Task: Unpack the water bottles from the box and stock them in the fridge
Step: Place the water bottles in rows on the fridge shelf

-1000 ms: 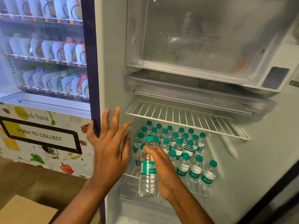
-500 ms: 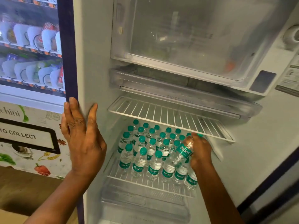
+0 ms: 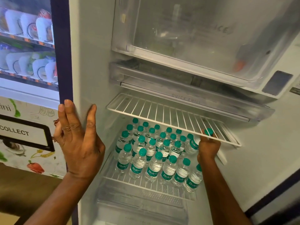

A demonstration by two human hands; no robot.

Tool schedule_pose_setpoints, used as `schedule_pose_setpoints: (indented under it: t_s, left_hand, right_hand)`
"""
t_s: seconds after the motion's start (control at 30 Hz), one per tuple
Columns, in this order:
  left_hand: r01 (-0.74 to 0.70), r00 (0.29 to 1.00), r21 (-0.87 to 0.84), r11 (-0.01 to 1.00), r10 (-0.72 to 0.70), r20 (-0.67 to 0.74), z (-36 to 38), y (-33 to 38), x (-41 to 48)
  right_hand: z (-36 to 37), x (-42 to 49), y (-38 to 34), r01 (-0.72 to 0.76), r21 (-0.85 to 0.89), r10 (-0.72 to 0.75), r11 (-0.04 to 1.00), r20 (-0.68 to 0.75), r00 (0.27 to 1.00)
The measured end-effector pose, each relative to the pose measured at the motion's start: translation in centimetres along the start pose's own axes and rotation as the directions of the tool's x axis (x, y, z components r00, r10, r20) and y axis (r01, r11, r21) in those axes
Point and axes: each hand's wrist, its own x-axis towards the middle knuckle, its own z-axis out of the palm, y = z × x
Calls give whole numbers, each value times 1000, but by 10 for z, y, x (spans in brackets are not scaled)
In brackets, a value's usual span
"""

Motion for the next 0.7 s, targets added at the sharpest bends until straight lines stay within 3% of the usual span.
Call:
schedule_pose_setpoints:
  t_s: [0.2, 0.7]
  left_hand:
    - [-3, 1000, 28, 1000, 4, -12, -1, 1, 1]
    - [-25, 999, 34, 999, 26, -35, 0, 2, 1]
  right_hand:
    - [-2, 12, 26, 171, -313, -120, 934, 175, 977]
    - [0, 36, 61, 106, -588, 98, 802, 304, 948]
